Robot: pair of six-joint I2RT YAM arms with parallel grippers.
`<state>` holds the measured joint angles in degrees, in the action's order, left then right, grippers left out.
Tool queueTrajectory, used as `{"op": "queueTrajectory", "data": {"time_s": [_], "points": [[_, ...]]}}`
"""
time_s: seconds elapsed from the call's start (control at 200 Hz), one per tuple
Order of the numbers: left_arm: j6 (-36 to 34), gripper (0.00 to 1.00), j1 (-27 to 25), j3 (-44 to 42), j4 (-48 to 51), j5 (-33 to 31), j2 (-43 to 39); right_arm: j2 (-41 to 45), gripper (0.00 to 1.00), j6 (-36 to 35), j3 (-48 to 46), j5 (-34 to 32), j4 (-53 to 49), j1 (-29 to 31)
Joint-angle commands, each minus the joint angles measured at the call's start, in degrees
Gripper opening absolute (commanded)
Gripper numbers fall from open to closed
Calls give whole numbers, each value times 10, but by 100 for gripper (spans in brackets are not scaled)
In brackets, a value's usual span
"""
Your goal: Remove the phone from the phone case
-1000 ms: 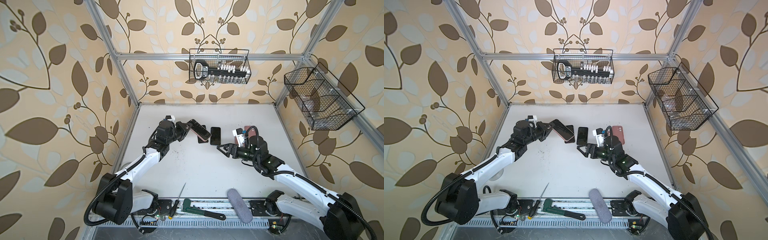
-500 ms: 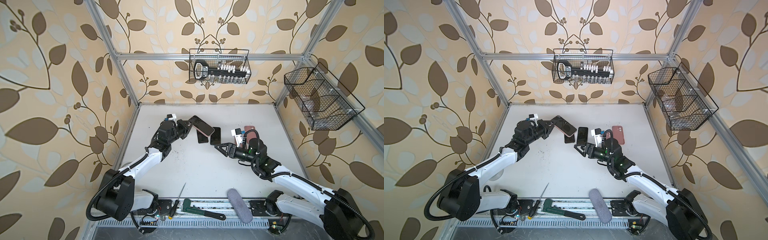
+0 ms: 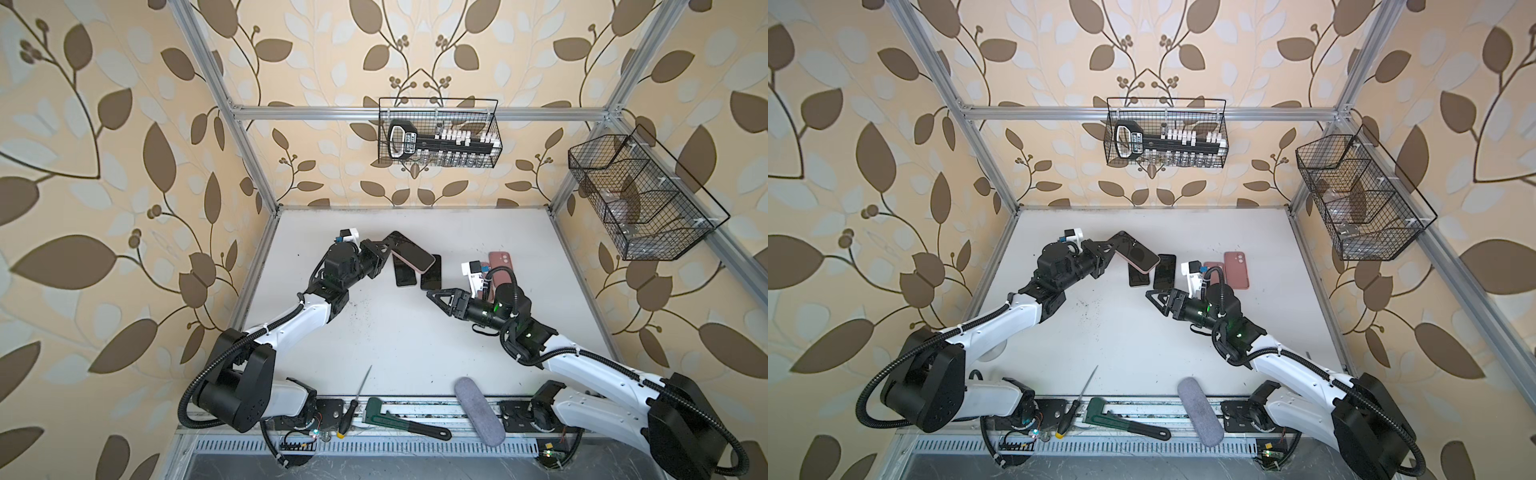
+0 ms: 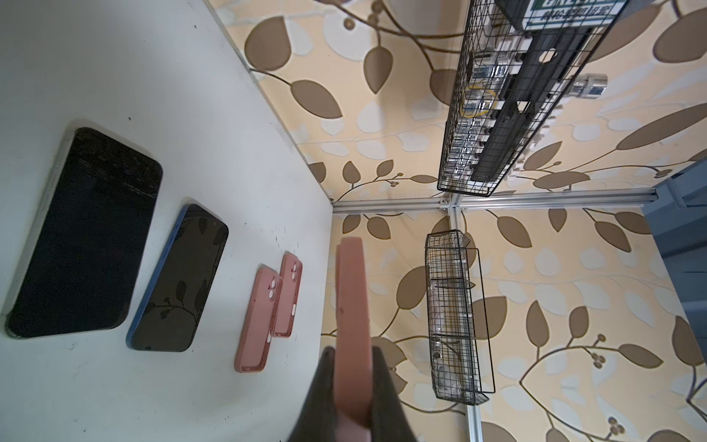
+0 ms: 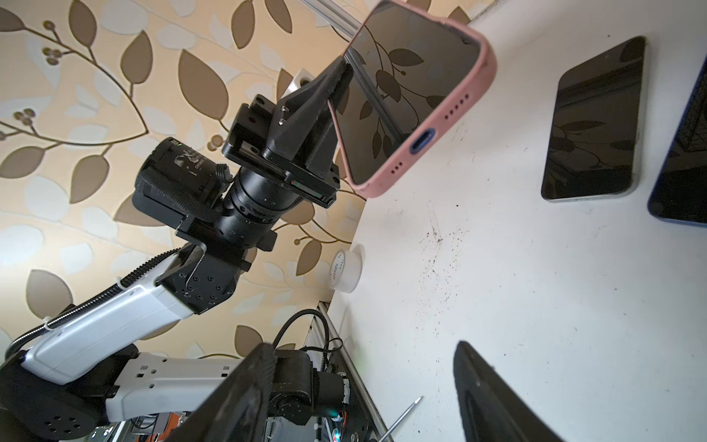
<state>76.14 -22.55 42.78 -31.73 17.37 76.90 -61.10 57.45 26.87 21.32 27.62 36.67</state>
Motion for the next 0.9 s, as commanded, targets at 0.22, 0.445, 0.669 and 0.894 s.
{"op": "queueTrajectory", "data": {"time_s": [0.22, 0.445, 0.669, 0.894], "points": [[-5, 0, -25, -8, -59, -36, -24, -39, 73, 27, -1, -16, 74, 23], [-3, 0, -37, -10, -67, -43, -19, -67, 69, 48, -1, -24, 123, 25], [5, 0, -43, -16, -71, -39, -26, -77, 63, 78, 0, -23, 155, -9], [9, 0, -46, -19, -71, -39, -38, -124, 56, 117, 11, 13, 196, -41]]}}
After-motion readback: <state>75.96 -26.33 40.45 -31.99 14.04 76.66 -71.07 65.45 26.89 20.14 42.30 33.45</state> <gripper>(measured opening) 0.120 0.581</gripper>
